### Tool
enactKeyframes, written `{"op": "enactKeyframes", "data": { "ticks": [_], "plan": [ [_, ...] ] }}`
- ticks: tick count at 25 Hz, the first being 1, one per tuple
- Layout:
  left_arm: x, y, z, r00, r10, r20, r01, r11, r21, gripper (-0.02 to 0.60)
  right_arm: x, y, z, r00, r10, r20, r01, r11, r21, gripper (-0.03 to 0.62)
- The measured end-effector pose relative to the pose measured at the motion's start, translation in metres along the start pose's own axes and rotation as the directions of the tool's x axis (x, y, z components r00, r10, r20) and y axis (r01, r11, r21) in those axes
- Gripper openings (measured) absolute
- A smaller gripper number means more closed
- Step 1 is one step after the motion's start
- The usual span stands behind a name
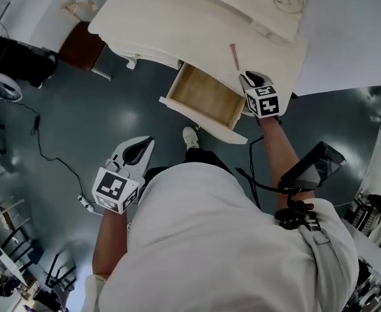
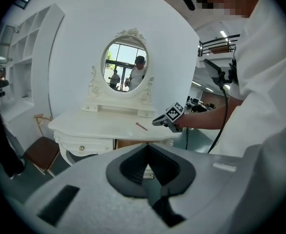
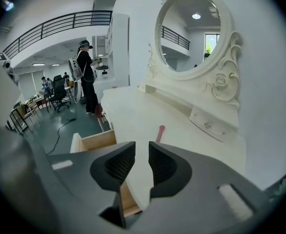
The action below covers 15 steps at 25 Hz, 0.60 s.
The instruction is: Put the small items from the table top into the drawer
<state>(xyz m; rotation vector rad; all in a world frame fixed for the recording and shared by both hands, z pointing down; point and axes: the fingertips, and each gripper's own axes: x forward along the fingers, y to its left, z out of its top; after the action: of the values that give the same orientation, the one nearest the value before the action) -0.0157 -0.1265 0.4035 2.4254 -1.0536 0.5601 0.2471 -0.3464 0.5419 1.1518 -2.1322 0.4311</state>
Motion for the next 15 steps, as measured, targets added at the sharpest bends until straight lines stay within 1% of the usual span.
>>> {"op": "enactKeyframes", "data": {
  "ticks": [4, 8, 15],
  "plan": [
    [0.02, 0.012, 0.008, 0.999, 0.046, -0.005, -0.046, 0.999, -0.02, 0.002, 0.054, -0.032, 0.002, 0.999, 0.001, -0.034, 0.0, 1.0, 0.004, 0.1],
    [0.026, 0.024, 0.01, 0.997, 0.076, -0.029, -0.077, 0.996, -0.038, 0.002, 0.095, -0.048, 0.005, 0.998, -0.004, -0.07, 0.005, 1.0, 0.011, 0.1],
    [0.023, 0.042, 0.011, 0.992, 0.117, -0.048, -0.12, 0.99, -0.073, 0.002, 0.13, -0.061, 0.004, 0.992, -0.014, -0.124, 0.017, 1.0, 0.025, 0.092]
  ]
}}
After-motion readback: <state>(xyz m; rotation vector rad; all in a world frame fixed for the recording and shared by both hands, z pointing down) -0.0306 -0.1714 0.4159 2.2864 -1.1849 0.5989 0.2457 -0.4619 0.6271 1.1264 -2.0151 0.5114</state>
